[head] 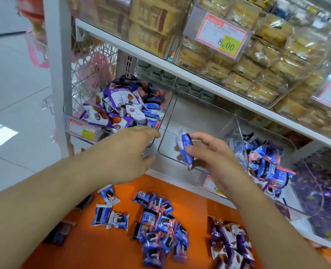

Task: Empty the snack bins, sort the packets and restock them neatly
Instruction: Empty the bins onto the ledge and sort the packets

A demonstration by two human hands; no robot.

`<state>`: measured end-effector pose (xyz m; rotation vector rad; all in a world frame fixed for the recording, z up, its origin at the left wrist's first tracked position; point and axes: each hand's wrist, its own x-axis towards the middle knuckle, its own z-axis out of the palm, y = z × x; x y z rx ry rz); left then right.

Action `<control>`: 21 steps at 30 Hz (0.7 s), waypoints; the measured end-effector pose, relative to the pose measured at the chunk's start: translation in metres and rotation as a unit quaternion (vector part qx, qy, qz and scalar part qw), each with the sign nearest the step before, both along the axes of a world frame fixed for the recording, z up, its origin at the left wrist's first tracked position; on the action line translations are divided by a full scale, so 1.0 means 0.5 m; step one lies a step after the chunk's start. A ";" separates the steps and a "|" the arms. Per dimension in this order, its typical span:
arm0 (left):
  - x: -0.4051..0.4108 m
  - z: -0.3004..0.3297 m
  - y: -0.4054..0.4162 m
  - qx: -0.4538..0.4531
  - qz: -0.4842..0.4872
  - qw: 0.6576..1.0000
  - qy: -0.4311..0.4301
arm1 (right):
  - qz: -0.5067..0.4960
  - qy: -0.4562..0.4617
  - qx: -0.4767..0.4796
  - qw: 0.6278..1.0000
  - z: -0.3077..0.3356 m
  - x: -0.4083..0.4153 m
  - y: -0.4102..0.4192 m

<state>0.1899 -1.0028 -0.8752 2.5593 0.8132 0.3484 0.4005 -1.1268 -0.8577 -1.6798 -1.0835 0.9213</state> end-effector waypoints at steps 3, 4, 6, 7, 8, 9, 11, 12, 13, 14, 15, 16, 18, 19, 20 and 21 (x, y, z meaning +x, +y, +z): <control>-0.019 0.008 0.003 -0.017 0.004 1.000 0.011 | 0.018 0.149 0.000 0.989 -0.041 -0.047 -0.040; -0.027 0.010 0.006 -0.022 0.005 1.000 0.015 | 0.013 0.201 -0.008 0.979 -0.068 -0.060 -0.045; -0.045 0.015 0.011 -0.034 0.009 0.999 0.026 | -0.014 0.292 -0.042 0.955 -0.125 -0.093 -0.043; -0.052 0.017 0.015 -0.035 0.012 0.999 0.032 | -0.034 0.337 -0.065 0.939 -0.154 -0.107 -0.041; -0.060 0.019 0.022 -0.038 0.016 0.998 0.039 | -0.048 0.373 -0.086 0.923 -0.191 -0.119 -0.036; -0.069 0.020 0.029 -0.046 0.020 0.998 0.044 | -0.050 0.387 -0.111 0.914 -0.227 -0.138 -0.029; -0.075 0.023 0.037 -0.048 0.024 0.998 0.039 | -0.043 0.306 -0.191 0.932 -0.285 -0.161 -0.018; -0.087 0.015 0.049 -0.048 0.032 0.997 0.042 | -0.041 0.255 -0.241 0.936 -0.324 -0.184 0.001; -0.096 0.010 0.058 -0.046 0.037 0.997 0.045 | -0.047 0.214 -0.282 0.934 -0.359 -0.208 0.017; -0.098 0.007 0.061 -0.047 0.040 0.997 0.045 | -0.044 0.182 -0.311 0.932 -0.387 -0.223 0.030; -0.102 0.003 0.064 -0.050 0.044 0.997 0.047 | -0.037 0.159 -0.326 0.931 -0.425 -0.239 0.048; -0.103 0.002 0.065 -0.052 0.044 0.997 0.047 | -0.022 0.124 -0.330 0.935 -0.450 -0.252 0.063; -0.101 -0.004 0.071 -0.055 0.042 0.996 0.049 | -0.004 0.057 -0.319 0.946 -0.508 -0.273 0.094; -0.098 -0.007 0.072 -0.051 0.040 0.997 0.051 | -0.001 0.034 -0.310 0.950 -0.539 -0.279 0.106; -0.095 -0.011 0.073 -0.045 0.039 0.997 0.055 | -0.001 0.015 -0.309 0.951 -0.555 -0.283 0.115; -0.092 -0.015 0.074 -0.041 0.039 0.997 0.056 | 0.004 -0.016 -0.314 0.949 -0.586 -0.281 0.120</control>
